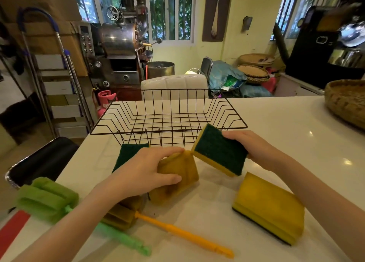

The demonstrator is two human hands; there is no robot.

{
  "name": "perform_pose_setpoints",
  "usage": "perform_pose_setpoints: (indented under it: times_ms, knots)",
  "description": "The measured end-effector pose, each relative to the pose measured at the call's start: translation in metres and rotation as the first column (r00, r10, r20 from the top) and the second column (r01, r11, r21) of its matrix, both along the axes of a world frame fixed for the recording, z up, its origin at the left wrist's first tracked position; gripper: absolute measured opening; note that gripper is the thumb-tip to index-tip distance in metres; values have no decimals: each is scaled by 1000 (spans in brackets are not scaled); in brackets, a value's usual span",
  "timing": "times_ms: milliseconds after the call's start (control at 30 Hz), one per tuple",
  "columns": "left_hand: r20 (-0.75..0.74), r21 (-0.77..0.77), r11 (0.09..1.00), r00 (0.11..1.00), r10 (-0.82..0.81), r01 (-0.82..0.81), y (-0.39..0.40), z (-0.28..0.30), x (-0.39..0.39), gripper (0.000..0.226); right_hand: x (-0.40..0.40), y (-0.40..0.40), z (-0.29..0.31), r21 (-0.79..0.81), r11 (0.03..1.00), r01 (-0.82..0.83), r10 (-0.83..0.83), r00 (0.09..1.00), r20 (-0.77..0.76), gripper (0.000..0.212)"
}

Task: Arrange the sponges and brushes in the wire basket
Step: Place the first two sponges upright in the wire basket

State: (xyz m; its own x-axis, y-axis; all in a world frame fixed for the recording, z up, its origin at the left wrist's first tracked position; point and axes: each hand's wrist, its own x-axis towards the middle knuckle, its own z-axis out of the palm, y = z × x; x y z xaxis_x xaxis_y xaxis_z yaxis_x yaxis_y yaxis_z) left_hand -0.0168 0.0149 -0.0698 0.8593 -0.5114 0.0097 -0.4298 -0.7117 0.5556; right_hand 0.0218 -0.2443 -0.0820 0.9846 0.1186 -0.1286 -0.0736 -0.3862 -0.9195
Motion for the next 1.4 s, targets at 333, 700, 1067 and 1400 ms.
perform_pose_setpoints:
  times_ms: [333, 700, 1067, 1400]
  knots:
    - [389, 42, 989, 914, 116, -143, -6, 28, -6, 52, 5, -5, -10, -337, 934, -121, 123, 992, -17, 15]
    - [557, 596, 762, 814, -165, -253, -59, -11, -7, 49, 0, -1, -6, -585, 808, -69, 139, 988, 75, 33]
    - [441, 742, 617, 885, -153, -263, -89, -27, -14, 59, -3, 3, -7, -652, 758, -17, 139, 981, 136, 33]
    - [127, 316, 949, 991, -39, -3, -58, 13, -5, 70, -10, 4, 4, -765, 643, -43, 355, 901, 248, 26]
